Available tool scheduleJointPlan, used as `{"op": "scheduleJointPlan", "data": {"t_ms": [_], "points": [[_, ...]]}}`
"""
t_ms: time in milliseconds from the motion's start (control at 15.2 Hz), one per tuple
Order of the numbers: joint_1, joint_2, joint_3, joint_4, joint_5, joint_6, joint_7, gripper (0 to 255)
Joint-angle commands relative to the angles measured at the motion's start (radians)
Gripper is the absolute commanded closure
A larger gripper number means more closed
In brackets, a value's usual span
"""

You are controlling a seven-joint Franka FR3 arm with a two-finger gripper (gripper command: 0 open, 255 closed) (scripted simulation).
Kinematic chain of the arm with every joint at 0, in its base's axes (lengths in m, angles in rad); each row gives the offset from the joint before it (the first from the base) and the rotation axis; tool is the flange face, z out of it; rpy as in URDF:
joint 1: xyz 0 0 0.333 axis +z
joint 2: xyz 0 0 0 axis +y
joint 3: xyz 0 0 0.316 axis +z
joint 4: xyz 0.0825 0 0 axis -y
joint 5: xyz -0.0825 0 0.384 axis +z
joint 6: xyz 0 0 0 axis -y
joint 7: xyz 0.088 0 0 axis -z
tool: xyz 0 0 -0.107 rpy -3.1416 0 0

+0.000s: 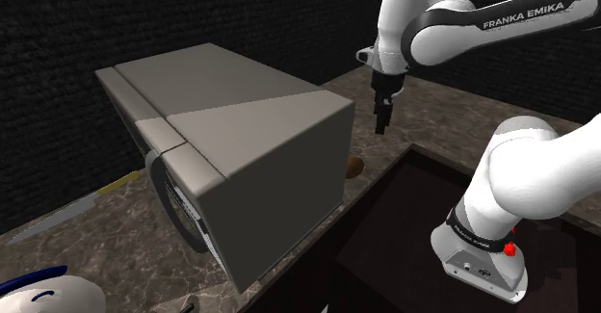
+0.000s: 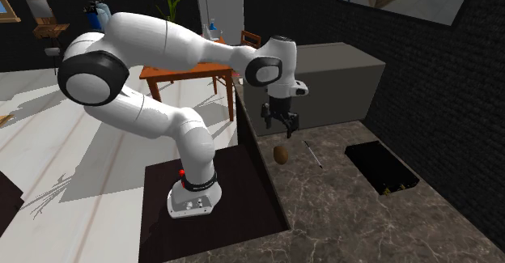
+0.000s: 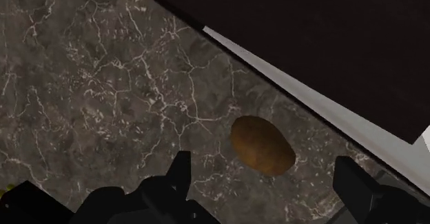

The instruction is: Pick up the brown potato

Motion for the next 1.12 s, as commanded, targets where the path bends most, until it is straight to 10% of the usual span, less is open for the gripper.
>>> {"op": "scheduleJointPlan", "data": {"t_ms": [0, 528, 1056], "points": [[0.026, 0.028, -0.036, -0.054, -0.014, 0.105, -0.080, 0], [0.166, 0.284, -0.215, -0.171, -0.037, 0.546, -0.419, 0], [0.211, 0.443, -0.267, -0.200, -0.013, 0.737, -0.474, 0]]}}
